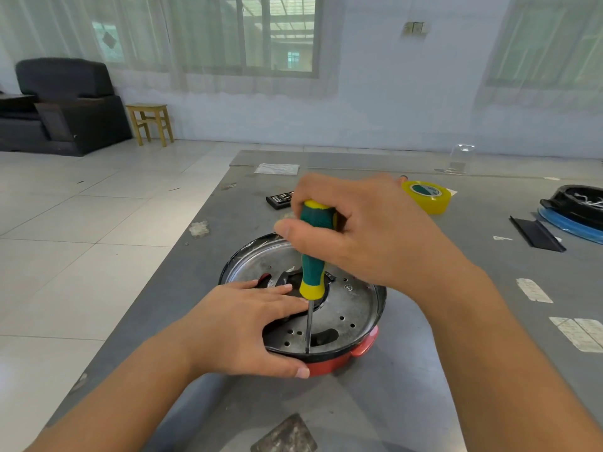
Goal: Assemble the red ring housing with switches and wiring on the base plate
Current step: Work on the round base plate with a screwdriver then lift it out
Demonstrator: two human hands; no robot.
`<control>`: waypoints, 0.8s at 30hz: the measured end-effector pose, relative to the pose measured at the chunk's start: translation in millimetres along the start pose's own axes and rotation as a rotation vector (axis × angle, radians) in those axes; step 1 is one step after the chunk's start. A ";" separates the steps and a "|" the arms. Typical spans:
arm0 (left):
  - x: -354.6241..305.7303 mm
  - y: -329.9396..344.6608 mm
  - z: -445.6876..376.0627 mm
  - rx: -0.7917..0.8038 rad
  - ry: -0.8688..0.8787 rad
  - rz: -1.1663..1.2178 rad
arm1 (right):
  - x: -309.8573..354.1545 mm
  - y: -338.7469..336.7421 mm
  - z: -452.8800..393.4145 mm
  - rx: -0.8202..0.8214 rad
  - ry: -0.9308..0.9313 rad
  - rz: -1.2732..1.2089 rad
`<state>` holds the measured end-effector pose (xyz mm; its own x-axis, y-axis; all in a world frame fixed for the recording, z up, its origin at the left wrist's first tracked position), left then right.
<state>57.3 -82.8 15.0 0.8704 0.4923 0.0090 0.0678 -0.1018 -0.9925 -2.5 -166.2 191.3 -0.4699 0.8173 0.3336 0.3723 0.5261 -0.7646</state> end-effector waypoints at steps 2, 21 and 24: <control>0.6 4.9 -1.7 0.023 0.008 0.006 | 4.5 1.0 1.2 0.006 -0.008 0.050; 3.5 2.8 -1.8 0.052 -0.008 -0.020 | 0.5 2.8 8.5 0.110 0.066 0.089; 4.2 6.5 -2.7 0.081 -0.012 -0.009 | -16.3 11.0 12.4 0.245 0.200 -0.246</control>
<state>62.7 -83.7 8.9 0.8642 0.5030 0.0168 0.0356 -0.0277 -0.9990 -0.7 -176.7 170.7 -0.3468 0.7166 0.6052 0.0546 0.6595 -0.7497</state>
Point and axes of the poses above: each hand's wrist, its own z-axis away from the middle knuckle, its own y-axis out of the palm, x = y × z, the point moved 10 cm from there along -z, towards the middle knuckle, and after that the axes turned 3 degrees about -z, right-handed, at the moved point
